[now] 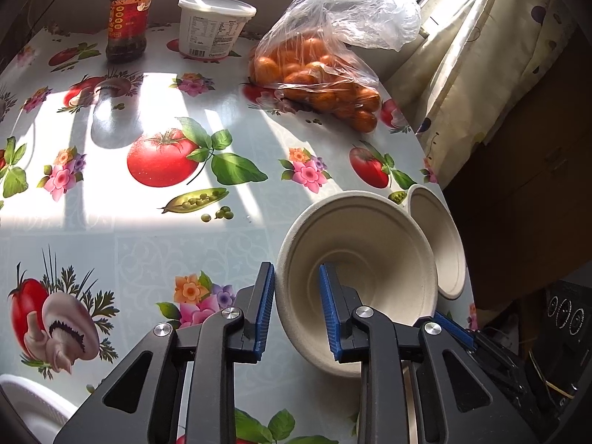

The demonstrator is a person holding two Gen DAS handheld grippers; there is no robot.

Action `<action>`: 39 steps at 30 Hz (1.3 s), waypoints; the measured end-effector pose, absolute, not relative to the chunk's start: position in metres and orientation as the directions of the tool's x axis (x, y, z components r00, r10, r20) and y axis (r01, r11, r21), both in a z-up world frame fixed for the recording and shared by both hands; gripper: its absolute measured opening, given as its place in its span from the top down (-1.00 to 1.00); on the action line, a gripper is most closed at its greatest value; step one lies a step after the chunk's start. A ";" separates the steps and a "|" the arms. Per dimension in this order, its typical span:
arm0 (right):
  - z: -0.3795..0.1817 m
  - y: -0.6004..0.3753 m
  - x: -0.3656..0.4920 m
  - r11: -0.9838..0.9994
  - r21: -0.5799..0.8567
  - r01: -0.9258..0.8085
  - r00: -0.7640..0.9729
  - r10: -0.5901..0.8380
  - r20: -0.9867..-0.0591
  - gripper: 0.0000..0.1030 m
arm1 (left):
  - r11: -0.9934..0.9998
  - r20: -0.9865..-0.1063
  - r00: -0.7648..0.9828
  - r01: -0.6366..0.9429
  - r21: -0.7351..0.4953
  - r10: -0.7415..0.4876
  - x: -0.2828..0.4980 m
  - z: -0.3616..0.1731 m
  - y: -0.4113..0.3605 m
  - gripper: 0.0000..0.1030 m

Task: Organize plates and bowls
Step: 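Lift the held bowl and carry it over another beige bowl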

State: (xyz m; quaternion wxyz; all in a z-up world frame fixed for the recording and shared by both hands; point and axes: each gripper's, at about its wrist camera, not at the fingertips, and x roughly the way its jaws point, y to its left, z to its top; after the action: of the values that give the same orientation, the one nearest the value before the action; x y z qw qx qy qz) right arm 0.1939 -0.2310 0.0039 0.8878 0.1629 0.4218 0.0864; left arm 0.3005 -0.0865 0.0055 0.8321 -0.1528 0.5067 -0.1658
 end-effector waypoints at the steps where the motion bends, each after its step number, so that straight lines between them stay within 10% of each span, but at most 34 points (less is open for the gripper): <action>1: 0.004 -0.231 0.194 0.931 0.363 -0.018 0.630 0.293 -0.720 0.61 | 0.898 -0.793 0.432 0.120 -0.422 -0.430 0.300 0.006 -0.086 0.49; 39: 0.027 -0.225 0.158 0.921 0.386 -0.058 0.676 0.320 -0.664 0.61 | 0.898 -0.741 0.515 0.157 -0.412 -0.430 0.250 0.047 -0.074 0.49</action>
State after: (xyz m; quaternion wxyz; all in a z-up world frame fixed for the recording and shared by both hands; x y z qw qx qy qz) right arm 0.1577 -0.2251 0.0268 0.8997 0.1689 0.3885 0.1051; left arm 0.2496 -0.0744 0.0474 0.8578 -0.1478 0.4615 -0.1713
